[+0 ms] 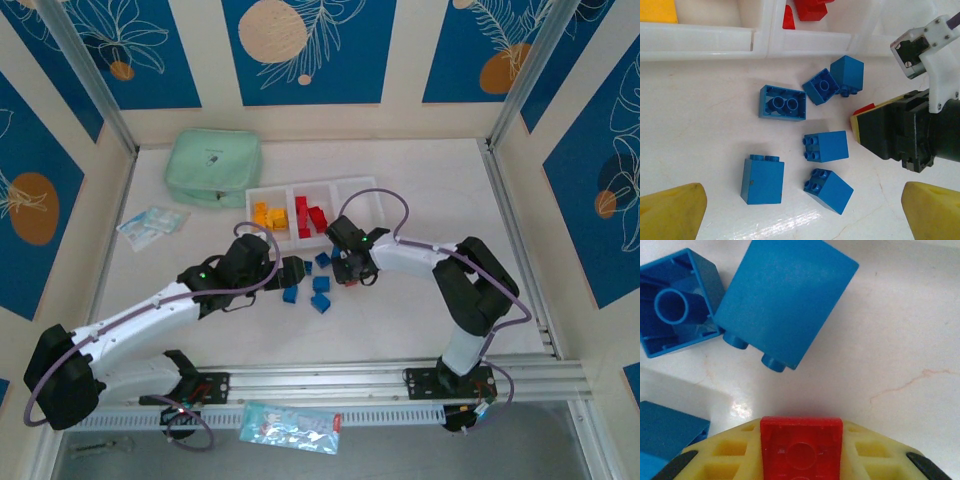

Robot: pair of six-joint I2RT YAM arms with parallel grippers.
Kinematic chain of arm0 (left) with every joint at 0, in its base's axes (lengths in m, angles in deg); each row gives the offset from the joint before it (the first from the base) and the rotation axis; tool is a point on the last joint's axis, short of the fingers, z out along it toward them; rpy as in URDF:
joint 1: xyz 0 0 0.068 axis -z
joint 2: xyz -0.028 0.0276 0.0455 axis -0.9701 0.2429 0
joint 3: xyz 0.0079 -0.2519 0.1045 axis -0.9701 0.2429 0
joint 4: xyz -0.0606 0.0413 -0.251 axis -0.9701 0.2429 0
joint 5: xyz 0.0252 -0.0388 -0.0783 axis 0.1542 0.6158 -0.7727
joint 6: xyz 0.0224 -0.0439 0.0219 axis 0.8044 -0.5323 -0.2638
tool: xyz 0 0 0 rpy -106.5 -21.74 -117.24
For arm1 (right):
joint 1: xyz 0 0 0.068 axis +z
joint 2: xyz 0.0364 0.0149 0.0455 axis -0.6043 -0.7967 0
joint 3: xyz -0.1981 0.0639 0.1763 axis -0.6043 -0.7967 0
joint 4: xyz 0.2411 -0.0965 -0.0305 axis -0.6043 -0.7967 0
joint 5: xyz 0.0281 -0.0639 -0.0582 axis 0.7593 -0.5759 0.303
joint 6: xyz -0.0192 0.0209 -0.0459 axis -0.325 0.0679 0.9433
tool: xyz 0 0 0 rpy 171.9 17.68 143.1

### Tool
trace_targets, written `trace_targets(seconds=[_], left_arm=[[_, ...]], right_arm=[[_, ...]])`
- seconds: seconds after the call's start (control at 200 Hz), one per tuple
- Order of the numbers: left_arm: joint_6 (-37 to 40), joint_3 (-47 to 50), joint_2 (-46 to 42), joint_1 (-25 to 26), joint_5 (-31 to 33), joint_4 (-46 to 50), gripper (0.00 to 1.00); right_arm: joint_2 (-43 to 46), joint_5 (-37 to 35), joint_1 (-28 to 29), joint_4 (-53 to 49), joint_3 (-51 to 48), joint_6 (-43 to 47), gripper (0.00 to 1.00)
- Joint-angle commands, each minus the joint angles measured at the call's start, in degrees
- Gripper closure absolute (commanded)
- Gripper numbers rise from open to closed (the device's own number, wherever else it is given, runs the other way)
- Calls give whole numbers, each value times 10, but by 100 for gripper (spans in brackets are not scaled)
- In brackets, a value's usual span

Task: Sort the legos into containers by color
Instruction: Pick up the lego from the center of the table, then place the lego in the container.

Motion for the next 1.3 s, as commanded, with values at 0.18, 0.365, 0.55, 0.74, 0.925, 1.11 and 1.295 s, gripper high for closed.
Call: trace_targets(seconds=[0.18, 0.365, 0.55, 0.74, 0.925, 1.11, 1.295], left_arm=[[26, -22, -9, -1, -5, 7, 1], [36, -24, -29, -12, -7, 27, 1], [48, -23, -55, -35, -5, 57, 1], [64, -24, -72, -72, -15, 91, 1], [76, -22, -76, -100, -21, 103, 1], [74, -17, -74, -115, -32, 100, 1], [76, -19, -72, -124, -34, 102, 1]], right_arm=[[80, -3, 7, -48, 11, 0, 79], [79, -5, 6, -62, 63, 28, 79], [18, -7, 3, -66, 158, 42, 80], [-76, 1, -15, -66, 278, 48, 80], [-166, 5, -35, -73, 394, 53, 80], [-256, 3, -57, -102, 508, 49, 75], [-273, 4, -58, -114, 555, 60, 59]])
